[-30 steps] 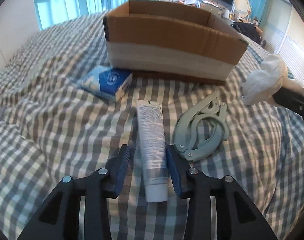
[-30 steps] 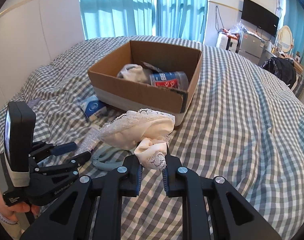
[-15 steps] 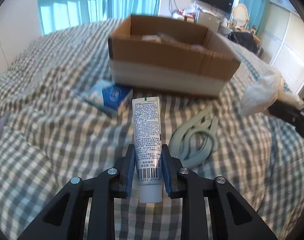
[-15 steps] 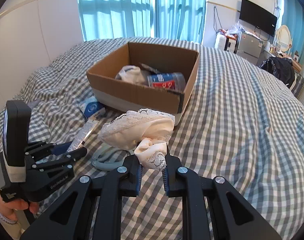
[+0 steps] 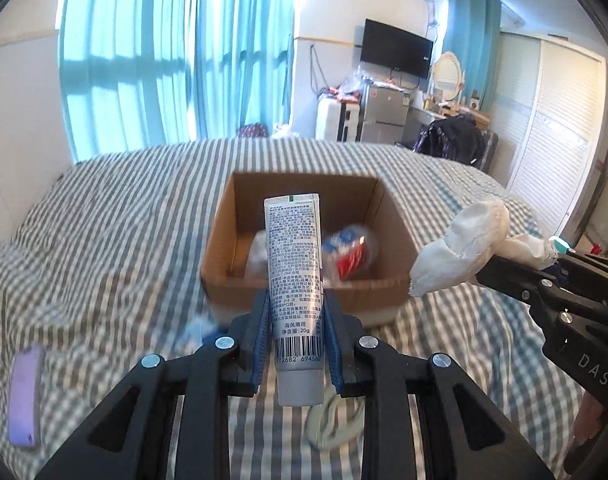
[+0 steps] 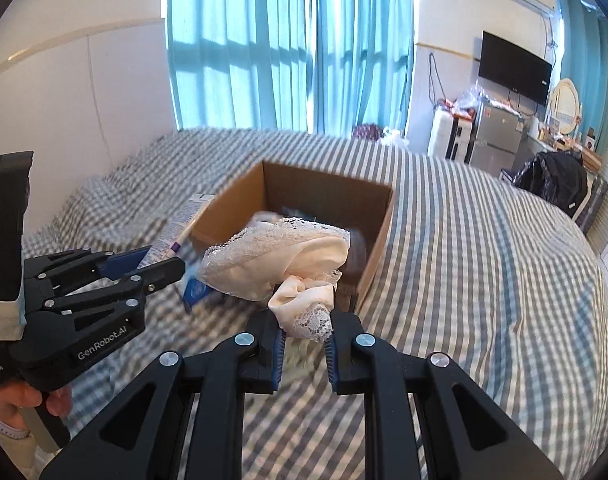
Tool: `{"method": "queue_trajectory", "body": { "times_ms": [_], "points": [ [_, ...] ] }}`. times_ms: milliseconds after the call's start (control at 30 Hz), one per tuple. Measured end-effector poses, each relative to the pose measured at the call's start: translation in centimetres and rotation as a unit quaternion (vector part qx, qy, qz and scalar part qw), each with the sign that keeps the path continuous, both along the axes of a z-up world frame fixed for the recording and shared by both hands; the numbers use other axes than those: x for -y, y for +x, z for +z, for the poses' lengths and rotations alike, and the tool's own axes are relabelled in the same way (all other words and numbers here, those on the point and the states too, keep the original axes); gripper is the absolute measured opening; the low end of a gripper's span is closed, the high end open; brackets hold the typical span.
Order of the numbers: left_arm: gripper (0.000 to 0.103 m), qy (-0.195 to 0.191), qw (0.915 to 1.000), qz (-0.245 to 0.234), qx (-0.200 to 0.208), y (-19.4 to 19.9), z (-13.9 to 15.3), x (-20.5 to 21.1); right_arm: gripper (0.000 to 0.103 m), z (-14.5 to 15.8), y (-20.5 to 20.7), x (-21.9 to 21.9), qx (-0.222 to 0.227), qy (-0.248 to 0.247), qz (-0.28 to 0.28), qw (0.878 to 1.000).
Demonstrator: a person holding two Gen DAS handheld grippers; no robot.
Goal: Organize objects
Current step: 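Carry the toothpaste tube and lace cloth into the box and release both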
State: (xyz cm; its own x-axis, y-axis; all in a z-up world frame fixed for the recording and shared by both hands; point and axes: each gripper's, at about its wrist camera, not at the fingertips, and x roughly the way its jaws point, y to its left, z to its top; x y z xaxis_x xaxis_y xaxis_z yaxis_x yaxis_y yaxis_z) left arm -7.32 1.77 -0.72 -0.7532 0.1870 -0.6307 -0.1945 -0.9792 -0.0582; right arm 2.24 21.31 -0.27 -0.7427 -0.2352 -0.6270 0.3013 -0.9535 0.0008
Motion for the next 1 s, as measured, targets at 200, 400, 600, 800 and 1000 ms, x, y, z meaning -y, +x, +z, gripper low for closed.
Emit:
{"method": "queue_trajectory", "body": {
  "times_ms": [200,400,600,800,1000],
  "points": [
    [0.025,0.004,1.0,0.005,-0.006,-4.7,0.6,0.1,0.016,1.8,-3.8,0.1,-0.02,-0.003,-0.001,1.0],
    [0.025,0.001,1.0,0.006,-0.006,-9.4,0.0,0.3,0.016,1.7,-9.3,0.2,-0.022,-0.014,-0.006,1.0],
    [0.025,-0.006,1.0,-0.001,0.007,-13.7,-1.9,-0.3,0.016,0.0,-15.0,1.1,-0.008,-0.014,-0.006,1.0],
    [0.025,-0.015,0.9994,-0.009,0.031,-16.1,-4.9,-1.0,0.016,-3.3,-19.5,2.0,0.023,-0.019,-0.009,1.0],
    [0.025,-0.018,0.9984,-0.014,0.051,-16.9,-7.3,-1.2,0.016,-6.5,-21.2,2.1,0.05,-0.015,-0.009,0.999]
  ]
}}
